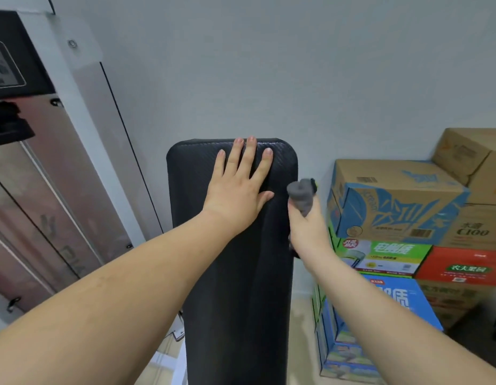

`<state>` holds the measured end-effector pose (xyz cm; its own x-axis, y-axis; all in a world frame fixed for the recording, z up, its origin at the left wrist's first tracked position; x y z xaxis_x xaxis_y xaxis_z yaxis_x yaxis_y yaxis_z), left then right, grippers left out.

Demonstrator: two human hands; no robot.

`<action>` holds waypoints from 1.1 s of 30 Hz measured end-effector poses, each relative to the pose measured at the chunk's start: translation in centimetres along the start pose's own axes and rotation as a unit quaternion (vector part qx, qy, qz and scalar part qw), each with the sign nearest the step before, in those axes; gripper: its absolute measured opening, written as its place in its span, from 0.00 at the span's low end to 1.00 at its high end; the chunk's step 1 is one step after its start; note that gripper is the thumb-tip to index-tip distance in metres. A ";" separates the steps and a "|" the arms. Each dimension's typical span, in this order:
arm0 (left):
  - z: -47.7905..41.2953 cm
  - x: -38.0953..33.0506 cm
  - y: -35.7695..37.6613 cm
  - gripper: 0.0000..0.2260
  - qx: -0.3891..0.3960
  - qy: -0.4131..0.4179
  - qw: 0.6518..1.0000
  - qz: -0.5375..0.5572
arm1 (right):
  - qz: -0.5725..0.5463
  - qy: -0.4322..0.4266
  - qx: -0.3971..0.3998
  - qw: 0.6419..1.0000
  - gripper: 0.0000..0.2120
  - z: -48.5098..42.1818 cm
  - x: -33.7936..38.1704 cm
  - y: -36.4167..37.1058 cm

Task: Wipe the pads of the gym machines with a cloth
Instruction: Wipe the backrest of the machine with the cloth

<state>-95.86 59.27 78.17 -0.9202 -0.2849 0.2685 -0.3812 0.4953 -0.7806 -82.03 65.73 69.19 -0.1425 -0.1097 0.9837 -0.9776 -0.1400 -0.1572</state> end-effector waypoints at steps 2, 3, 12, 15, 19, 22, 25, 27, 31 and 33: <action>0.4 0.1 -0.9 0.36 -0.007 0.003 1.000 0.026 | 0.006 -0.073 -0.008 0.997 0.22 -2.1 4.4 -0.3; 1.3 0.3 -1.2 0.36 -0.021 -0.004 0.999 0.042 | 0.018 -0.100 -0.019 0.995 0.19 -2.2 5.1 -0.3; 14.7 1.5 5.5 0.41 0.070 -0.069 0.993 0.069 | 0.168 0.044 -0.058 0.983 0.28 8.4 -13.9 1.1; 17.0 -0.2 6.4 0.40 0.091 -0.066 0.986 0.121 | 0.195 0.160 -0.007 0.968 0.29 12.6 -19.0 0.8; 21.6 -0.9 6.7 0.40 0.138 -0.061 0.965 0.212 | 0.055 0.186 -0.038 0.980 0.27 12.8 -16.9 1.4; 23.4 0.5 5.6 0.39 0.160 -0.044 0.955 0.247 | -0.005 0.097 -0.104 0.990 0.22 8.3 -9.6 1.5; 23.9 1.9 4.5 0.37 0.161 -0.058 0.944 0.283 | 0.028 0.048 -0.109 0.993 0.23 6.4 -5.8 1.9; 24.8 2.3 4.1 0.35 0.159 -0.074 0.931 0.320 | 0.109 0.077 -0.122 0.984 0.24 8.6 -7.3 2.1; 28.0 1.6 4.4 0.34 0.204 -0.106 0.897 0.379 | 0.159 0.150 -0.068 0.973 0.16 15.7 -12.6 1.6; 29.5 0.3 4.7 0.35 0.239 -0.128 0.857 0.438 | 0.095 0.196 0.006 0.976 0.13 19.1 -13.3 1.8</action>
<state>-95.31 37.29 57.91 -0.7615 -0.1762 -0.6237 0.5826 0.2355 -0.7779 -78.92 48.16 54.13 -0.3711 0.2508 0.8941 -0.9265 -0.1649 -0.3383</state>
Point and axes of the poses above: each hand's wrist, its own z-axis away from the middle knuckle, its own y-axis out of the palm, x = y × z, the point moved 4 cm from there along -z, towards the middle knuckle, and after that the axes turned 7 degrees about -x, right-handed, at the moved point
